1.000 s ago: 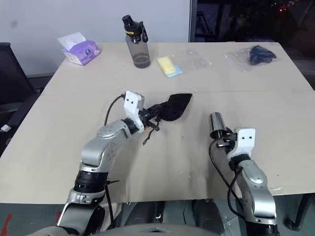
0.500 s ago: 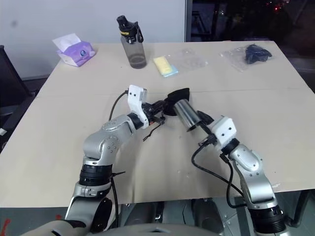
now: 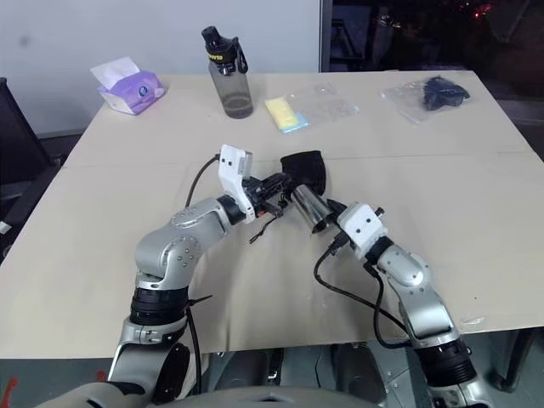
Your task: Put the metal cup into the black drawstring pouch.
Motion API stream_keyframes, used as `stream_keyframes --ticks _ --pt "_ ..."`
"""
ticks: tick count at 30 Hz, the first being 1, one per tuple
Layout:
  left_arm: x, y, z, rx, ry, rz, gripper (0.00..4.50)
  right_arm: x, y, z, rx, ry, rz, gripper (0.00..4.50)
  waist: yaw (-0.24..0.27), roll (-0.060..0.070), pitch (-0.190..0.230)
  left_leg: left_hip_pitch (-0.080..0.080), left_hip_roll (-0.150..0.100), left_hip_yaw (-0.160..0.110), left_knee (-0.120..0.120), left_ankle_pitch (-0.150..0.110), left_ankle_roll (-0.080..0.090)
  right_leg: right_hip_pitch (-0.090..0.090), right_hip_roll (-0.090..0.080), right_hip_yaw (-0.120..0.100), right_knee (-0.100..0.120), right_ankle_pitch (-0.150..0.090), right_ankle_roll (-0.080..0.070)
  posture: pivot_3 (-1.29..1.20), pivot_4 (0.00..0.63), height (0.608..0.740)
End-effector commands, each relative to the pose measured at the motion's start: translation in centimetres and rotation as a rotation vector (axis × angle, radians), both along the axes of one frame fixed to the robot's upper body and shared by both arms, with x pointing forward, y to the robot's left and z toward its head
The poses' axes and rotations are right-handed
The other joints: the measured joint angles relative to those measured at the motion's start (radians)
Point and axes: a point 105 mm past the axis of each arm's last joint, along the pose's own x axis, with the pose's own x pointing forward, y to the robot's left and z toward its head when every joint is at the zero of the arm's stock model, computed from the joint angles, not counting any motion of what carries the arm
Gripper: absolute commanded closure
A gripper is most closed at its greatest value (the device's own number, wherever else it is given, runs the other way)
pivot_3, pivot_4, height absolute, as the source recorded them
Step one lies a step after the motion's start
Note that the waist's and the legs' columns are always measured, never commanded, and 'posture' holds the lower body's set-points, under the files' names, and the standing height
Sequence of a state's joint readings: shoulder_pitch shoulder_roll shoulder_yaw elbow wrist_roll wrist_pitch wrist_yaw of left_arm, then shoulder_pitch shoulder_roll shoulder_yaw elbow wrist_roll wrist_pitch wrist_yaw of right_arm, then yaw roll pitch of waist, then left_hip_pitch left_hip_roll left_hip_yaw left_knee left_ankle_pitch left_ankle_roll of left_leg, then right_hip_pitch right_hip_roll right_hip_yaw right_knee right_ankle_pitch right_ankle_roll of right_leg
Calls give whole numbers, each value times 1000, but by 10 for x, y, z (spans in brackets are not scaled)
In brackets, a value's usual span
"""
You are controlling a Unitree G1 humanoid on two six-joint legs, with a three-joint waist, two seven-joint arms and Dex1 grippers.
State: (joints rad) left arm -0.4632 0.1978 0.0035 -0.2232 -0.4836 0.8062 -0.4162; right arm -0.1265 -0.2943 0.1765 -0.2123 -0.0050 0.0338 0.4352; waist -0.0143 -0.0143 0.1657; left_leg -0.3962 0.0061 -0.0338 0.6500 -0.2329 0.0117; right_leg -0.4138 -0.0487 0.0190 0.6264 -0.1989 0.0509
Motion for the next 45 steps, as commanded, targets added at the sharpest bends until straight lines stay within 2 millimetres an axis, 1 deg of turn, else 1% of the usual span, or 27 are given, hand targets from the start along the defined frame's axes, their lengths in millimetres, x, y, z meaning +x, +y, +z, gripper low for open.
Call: stream_keyframes --ticks 1,6,8,13,17,20,22,23,25,27,29,30,32,34,37,42,43,45 --pt "-8 -7 9 -5 -43 -53 4500 9 -1 19 104 -27 -68 4428 1 0 0 0 0 0 0 0 0 0 0 0 0 0 0 0 150 740" --pt "-12 -14 13 -17 -58 -88 4500 23 0 11 162 77 -122 4428 2 0 0 -1 -1 0 0 0 0 0 -1 0 0 1 0 0 150 740" --pt "-14 -17 13 -19 -59 -105 4500 29 1 12 273 154 -148 4428 1 0 0 -1 -1 0 0 0 0 0 -1 0 0 1 0 0 150 740" --pt "-17 -20 13 -29 -58 -131 4500 33 15 18 525 326 -92 4428 0 0 0 0 0 -1 0 0 0 0 0 0 0 2 1 0 150 740" --pt "-21 -25 16 -49 -56 -162 4500 44 20 30 745 434 -72 4428 0 0 0 -1 0 -1 0 0 0 0 0 0 0 2 1 0 150 740" --pt "-20 -28 22 -73 -55 -166 4500 50 27 34 862 538 -38 4428 0 0 0 0 0 -1 0 0 0 0 0 0 0 2 1 0 150 740" --pt "-20 -29 26 -93 -56 -171 4500 56 27 31 894 584 -57 4428 -1 0 0 0 0 -1 0 0 0 0 0 -1 0 2 2 0 150 740" --pt "-21 -30 27 -105 -55 -174 4500 61 23 29 851 563 -96 4428 -1 1 0 0 0 -1 -1 0 0 0 0 -1 0 2 2 0 150 740" --pt "-22 -30 31 -125 -59 -181 4500 72 13 27 649 414 -200 4428 -1 1 1 -1 0 -1 -1 0 0 0 0 -1 0 2 2 0 150 740" --pt "-22 -31 38 -157 -70 -184 4500 75 13 28 396 254 -223 4428 -1 1 1 -1 -1 0 0 0 0 0 -1 -1 -1 2 2 0 150 740" --pt "-20 -31 43 -173 -81 -180 4500 75 17 29 188 115 -211 4428 -5 1 1 -1 -1 0 0 0 0 0 -1 0 -1 2 2 0 150 740" --pt "-18 -31 46 -177 -86 -178 4500 75 18 32 114 49 -212 4428 -6 1 1 -1 -1 1 -1 0 0 -1 -1 0 -1 2 3 0 150 740" --pt "-14 -30 48 -183 -91 -167 4500 75 22 39 20 -53 -197 4428 -7 0 1 -1 -1 0 -1 0 0 -1 0 0 0 2 3 0 150 740" --pt "-12 -30 50 -186 -93 -164 4500 73 28 43 -37 -113 -175 4428 -9 0 1 -1 0 0 -1 0 0 -1 0 0 0 3 3 0 150 740" --pt "-17 -33 46 -184 -80 -195 4500 75 24 44 127 -22 -215 4428 -11 0 1 -1 0 0 -1 0 0 -1 0 0 0 3 3 0 150 740" --pt "-23 -34 40 -180 -54 -219 4500 77 4 46 360 90 -289 4428 -11 0 1 -2 0 -1 -1 0 0 -1 0 0 0 3 3 0 150 740" --pt "-22 -32 37 -170 -47 -214 4500 78 0 47 475 145 -307 4138 -10 0 1 -2 0 -1 -1 0 0 -1 0 0 0 3 3 0 150 740" --pt "-19 -30 34 -158 -42 -202 4500 78 -2 50 664 248 -299 3462 -9 0 1 -2 0 -1 -1 0 0 -1 0 0 0 3 3 0 150 740"
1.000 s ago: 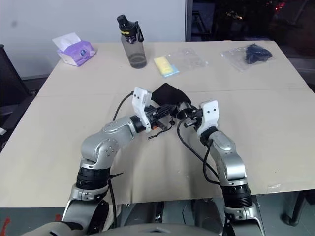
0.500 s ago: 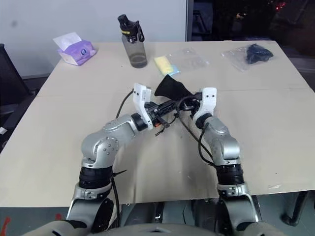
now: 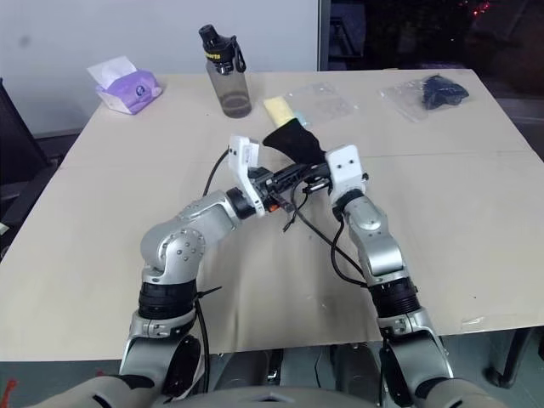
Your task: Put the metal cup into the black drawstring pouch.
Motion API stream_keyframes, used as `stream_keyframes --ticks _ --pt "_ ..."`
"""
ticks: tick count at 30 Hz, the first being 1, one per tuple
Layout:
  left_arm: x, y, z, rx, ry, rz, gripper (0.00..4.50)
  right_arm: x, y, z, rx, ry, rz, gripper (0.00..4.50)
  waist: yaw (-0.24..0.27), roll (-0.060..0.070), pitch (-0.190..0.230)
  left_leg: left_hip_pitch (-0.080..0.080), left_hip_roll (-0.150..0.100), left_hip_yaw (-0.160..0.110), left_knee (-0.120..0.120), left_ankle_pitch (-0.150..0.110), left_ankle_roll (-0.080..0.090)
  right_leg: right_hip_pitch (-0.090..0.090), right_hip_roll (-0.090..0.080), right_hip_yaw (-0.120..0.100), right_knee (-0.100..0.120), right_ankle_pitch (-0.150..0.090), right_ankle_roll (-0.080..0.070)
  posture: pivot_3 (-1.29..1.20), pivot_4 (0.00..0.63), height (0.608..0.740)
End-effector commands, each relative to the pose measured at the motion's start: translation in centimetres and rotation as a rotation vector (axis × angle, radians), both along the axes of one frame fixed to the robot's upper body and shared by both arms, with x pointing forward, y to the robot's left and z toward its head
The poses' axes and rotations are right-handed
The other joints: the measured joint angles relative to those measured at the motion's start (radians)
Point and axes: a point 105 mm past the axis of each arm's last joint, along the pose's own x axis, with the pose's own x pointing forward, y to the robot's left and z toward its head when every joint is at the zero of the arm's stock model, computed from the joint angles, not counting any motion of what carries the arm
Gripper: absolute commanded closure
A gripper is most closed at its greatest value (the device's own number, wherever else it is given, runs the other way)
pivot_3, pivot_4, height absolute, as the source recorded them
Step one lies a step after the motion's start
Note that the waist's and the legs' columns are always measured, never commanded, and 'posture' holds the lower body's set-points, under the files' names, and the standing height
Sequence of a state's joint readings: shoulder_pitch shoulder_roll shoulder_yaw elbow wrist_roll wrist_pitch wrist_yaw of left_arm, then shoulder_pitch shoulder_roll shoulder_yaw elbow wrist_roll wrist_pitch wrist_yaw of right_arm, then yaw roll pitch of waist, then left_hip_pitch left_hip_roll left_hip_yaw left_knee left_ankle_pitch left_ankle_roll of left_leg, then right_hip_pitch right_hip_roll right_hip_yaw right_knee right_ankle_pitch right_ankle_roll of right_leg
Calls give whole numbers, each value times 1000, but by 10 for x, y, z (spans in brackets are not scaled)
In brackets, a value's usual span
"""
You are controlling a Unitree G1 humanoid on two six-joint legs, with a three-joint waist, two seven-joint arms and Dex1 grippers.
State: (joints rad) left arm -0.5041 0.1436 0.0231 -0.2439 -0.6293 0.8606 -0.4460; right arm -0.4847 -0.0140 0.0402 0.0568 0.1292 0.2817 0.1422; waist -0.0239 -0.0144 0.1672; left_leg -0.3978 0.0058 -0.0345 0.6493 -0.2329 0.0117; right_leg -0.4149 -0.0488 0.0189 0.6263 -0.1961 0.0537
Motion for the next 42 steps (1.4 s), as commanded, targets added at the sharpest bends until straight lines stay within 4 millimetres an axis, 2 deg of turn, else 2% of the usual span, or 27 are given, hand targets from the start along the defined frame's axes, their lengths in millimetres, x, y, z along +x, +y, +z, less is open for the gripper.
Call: stream_keyframes --ticks 1,3,7,8,12,15,18,22,24,27,31,36,42 --pt "-3 -3 10 -8 -48 -30 4500 -1 -15 18 371 89 -26 3027 2 0 0 0 0 0 0 0 0 0 0 0 0 0 0 0 150 740" --pt "1 -1 9 -4 -45 -18 4500 -2 -13 19 453 136 6 2154 2 0 0 0 0 0 0 0 0 0 0 0 0 0 0 0 150 740" --pt "11 3 10 -10 -49 32 4500 -8 -9 20 427 172 75 221 4 1 0 0 0 0 0 0 0 0 0 -1 0 0 -1 0 150 740" --pt "15 5 10 -10 -52 55 4500 -11 -9 21 382 169 103 98 4 1 0 0 0 0 0 0 0 0 0 -1 0 0 -1 0 150 740" --pt "28 8 11 -23 -33 116 4500 -34 -13 23 167 126 256 98 9 1 1 -1 -1 0 0 0 0 0 0 -1 -1 -1 -1 0 150 740" --pt "28 6 10 -21 -31 110 4500 -50 -26 28 177 105 341 98 8 1 1 -1 0 0 0 0 0 0 0 0 -1 0 0 0 150 740" --pt "29 3 12 -55 -16 105 4500 -63 -41 26 111 89 391 98 7 1 1 -1 0 0 -1 0 0 0 0 -1 -1 0 0 0 150 740" --pt "30 0 20 -110 0 102 4500 -89 -40 29 123 92 541 98 6 0 2 -1 0 0 0 0 0 0 0 -1 -1 -2 3 0 150 740" --pt "30 -1 21 -117 1 96 4500 -93 -37 16 52 139 561 98 6 -1 2 0 1 0 0 0 0 0 1 0 -1 -2 3 0 150 740" --pt "30 -2 20 -108 4 89 4500 -91 -29 -15 -70 232 543 98 7 -1 2 0 0 0 0 0 0 0 1 0 -1 -4 2 0 150 740" --pt "27 -4 19 -105 5 74 4500 -80 -10 -45 -84 305 503 98 7 -1 2 0 0 0 0 0 0 0 1 0 -1 -3 2 0 150 740" --pt "27 -3 19 -111 14 77 4500 -68 12 -53 -74 294 479 98 10 -2 3 -1 0 0 0 0 0 0 1 0 -1 -2 2 0 150 740" --pt "27 -1 18 -113 25 76 4500 -46 37 -51 -55 235 442 98 9 -2 3 0 0 0 0 0 0 0 1 0 0 -1 2 0 150 740"
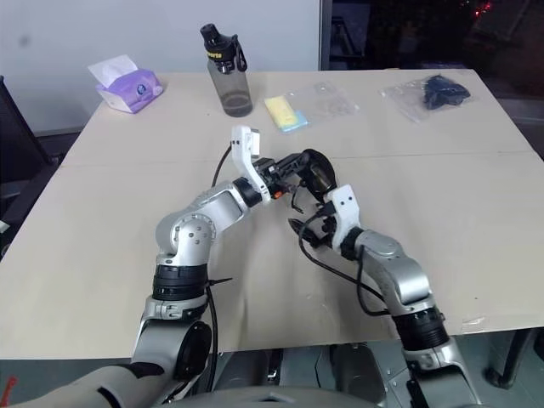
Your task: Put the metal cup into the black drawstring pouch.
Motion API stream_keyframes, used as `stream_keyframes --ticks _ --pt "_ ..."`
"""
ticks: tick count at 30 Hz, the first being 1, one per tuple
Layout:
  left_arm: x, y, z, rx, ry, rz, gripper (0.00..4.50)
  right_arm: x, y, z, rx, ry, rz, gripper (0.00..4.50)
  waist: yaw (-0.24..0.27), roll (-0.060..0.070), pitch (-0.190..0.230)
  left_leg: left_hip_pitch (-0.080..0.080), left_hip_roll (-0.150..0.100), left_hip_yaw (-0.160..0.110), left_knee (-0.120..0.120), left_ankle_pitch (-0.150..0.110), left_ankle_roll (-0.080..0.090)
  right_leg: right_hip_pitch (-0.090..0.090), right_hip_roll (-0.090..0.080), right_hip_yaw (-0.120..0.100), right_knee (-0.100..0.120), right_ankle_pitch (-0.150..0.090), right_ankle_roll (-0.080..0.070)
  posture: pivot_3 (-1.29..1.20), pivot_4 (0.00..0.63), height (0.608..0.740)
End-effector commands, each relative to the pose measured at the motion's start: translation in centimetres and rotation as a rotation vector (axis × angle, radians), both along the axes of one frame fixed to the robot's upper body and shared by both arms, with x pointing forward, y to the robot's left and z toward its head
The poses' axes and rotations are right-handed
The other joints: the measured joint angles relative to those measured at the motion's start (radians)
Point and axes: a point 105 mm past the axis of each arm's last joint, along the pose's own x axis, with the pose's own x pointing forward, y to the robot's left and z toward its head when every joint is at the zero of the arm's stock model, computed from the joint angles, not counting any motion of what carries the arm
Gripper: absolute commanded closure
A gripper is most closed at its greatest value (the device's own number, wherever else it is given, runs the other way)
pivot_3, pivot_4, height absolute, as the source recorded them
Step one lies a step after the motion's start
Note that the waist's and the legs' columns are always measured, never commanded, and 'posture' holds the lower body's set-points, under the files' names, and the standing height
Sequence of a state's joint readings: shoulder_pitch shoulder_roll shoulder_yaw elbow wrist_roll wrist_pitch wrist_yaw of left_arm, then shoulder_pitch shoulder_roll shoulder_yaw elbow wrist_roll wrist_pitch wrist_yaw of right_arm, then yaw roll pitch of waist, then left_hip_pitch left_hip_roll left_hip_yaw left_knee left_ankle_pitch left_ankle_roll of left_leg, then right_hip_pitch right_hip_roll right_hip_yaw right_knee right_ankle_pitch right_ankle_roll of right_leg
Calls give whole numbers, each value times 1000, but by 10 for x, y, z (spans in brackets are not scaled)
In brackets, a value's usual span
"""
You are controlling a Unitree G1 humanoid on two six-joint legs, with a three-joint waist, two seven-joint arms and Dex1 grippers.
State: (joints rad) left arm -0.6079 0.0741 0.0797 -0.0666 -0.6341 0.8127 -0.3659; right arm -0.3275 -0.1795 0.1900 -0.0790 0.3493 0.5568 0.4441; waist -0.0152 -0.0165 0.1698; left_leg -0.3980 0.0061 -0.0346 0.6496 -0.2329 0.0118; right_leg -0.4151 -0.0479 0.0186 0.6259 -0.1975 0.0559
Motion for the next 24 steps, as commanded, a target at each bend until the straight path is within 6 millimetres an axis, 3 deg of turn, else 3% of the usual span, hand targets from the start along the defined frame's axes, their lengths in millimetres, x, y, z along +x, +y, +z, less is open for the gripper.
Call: stream_keyframes --ticks 1,10,13,18,20,21,24 --pt "-4 0 14 -28 -41 -14 4500 11 11 10 8 -78 -7 98 0 0 0 0 0 0 0 0 0 0 0 0 0 1 -1 0 150 740" --pt "-3 -1 14 -22 -36 -11 4500 33 37 10 -1 -186 -48 98 -2 0 0 0 0 0 0 0 0 0 0 0 0 1 -2 0 150 740" --pt "-4 0 12 -17 -33 -8 4500 34 39 10 22 -204 -65 976 -2 0 0 0 0 0 0 0 0 0 0 0 0 1 -2 0 150 740" --pt "-1 3 13 -27 -28 8 4500 31 37 12 64 -214 -80 3403 -1 0 0 0 0 0 0 0 0 0 0 0 0 1 -2 0 150 740" --pt "-1 3 13 -28 -25 12 4500 31 34 13 77 -217 -93 4179 -1 0 0 0 0 0 0 0 0 0 0 0 0 1 -2 0 150 740" --pt "-1 3 12 -28 -24 13 4500 31 33 14 82 -219 -96 4476 -1 0 0 0 0 0 0 0 0 0 0 0 0 1 -2 0 150 740" --pt "-1 2 12 -38 -18 7 4500 29 31 18 99 -215 -84 4476 -2 0 0 0 0 0 0 0 0 0 0 0 0 1 -2 0 150 740"
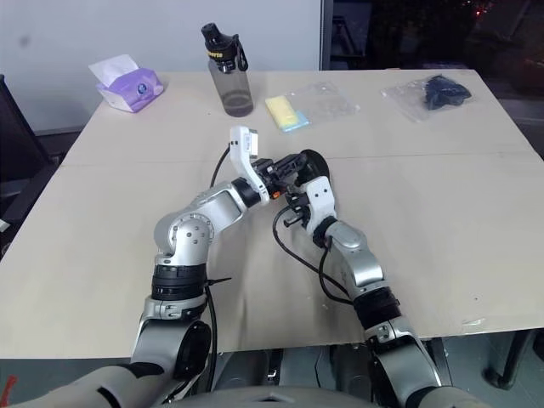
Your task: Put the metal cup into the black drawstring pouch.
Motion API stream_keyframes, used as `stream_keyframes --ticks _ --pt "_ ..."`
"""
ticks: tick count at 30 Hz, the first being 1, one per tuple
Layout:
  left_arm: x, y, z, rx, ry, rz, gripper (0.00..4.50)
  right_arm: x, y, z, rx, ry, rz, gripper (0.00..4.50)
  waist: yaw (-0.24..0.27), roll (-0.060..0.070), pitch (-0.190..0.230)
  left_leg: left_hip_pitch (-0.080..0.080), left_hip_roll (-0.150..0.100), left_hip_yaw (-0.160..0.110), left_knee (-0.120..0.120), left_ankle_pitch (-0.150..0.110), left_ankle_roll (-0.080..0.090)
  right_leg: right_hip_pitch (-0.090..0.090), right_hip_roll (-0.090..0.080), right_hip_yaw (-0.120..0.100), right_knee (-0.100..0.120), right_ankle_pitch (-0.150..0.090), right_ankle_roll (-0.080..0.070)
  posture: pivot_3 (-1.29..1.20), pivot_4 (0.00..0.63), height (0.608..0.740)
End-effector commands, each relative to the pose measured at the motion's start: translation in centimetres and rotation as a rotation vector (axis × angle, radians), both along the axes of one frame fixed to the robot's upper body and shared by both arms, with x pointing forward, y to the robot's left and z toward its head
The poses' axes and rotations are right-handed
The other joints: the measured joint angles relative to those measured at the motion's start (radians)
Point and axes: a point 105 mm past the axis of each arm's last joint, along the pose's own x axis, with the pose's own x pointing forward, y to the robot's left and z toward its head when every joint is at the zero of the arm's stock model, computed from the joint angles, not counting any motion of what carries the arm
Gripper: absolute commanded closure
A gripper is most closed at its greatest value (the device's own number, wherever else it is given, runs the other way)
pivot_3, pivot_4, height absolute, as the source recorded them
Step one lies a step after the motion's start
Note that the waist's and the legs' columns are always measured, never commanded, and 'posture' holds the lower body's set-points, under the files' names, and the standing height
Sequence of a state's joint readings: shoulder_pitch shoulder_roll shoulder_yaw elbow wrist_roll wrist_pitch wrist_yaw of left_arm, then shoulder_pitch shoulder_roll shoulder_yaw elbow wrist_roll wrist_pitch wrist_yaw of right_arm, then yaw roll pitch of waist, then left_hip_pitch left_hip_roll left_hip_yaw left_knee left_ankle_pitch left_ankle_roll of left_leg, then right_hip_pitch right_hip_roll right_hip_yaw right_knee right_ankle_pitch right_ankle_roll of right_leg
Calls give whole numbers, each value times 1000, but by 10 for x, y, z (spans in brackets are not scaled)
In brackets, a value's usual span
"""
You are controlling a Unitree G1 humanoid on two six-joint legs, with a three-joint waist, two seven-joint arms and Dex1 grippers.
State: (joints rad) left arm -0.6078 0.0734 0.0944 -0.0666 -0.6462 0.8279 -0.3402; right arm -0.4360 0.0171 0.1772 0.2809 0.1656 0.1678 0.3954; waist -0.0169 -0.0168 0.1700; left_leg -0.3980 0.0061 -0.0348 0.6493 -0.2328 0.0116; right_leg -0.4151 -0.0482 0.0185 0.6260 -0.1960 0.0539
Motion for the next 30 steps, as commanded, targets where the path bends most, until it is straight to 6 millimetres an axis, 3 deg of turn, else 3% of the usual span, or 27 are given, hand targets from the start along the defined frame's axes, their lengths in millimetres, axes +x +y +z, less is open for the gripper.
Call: stream_keyframes --ticks 1,5,7,8,9,14,23,26,30 --pt "-3 -1 15 -49 -39 -17 4500 -6 -1 23 61 -62 37 4476 0 0 0 0 0 0 0 0 0 0 0 0 0 0 0 0 150 740" --pt "-2 3 21 -79 -62 -15 4500 -19 -15 33 35 -75 112 4476 2 0 0 0 0 0 0 0 0 0 0 0 0 0 0 0 150 740" --pt "-17 3 35 -192 -117 -126 4500 -23 -25 45 48 -88 127 4476 2 0 0 0 0 0 0 0 0 0 0 0 0 0 0 0 150 740" --pt "-23 3 40 -231 -134 -172 3964 -24 -28 50 59 -92 133 4500 1 0 0 0 0 0 0 0 0 0 0 0 0 0 0 0 150 740" --pt "-23 4 39 -222 -139 -171 3825 -26 -31 55 71 -90 141 4500 1 0 0 0 0 0 0 0 0 0 0 0 0 0 0 0 150 740" --pt "-3 15 25 -95 -107 -30 2046 -41 -53 94 167 -90 244 4500 1 0 0 0 0 0 0 0 0 0 0 0 0 0 0 0 150 740" --pt "-17 33 27 -26 -160 -130 2046 -36 -79 187 314 -213 281 4500 -1 0 1 0 1 0 -1 0 0 0 1 0 0 0 0 0 150 740" --pt "-20 43 24 68 -202 -175 2046 -32 -81 211 315 -269 270 4500 -1 0 2 0 1 0 -2 0 0 -1 0 -1 0 0 0 0 150 740" --pt "-20 62 19 200 -198 -231 2046 -33 -74 229 286 -317 290 4500 0 0 2 -2 1 0 -2 0 0 -3 0 0 0 0 0 0 150 740"
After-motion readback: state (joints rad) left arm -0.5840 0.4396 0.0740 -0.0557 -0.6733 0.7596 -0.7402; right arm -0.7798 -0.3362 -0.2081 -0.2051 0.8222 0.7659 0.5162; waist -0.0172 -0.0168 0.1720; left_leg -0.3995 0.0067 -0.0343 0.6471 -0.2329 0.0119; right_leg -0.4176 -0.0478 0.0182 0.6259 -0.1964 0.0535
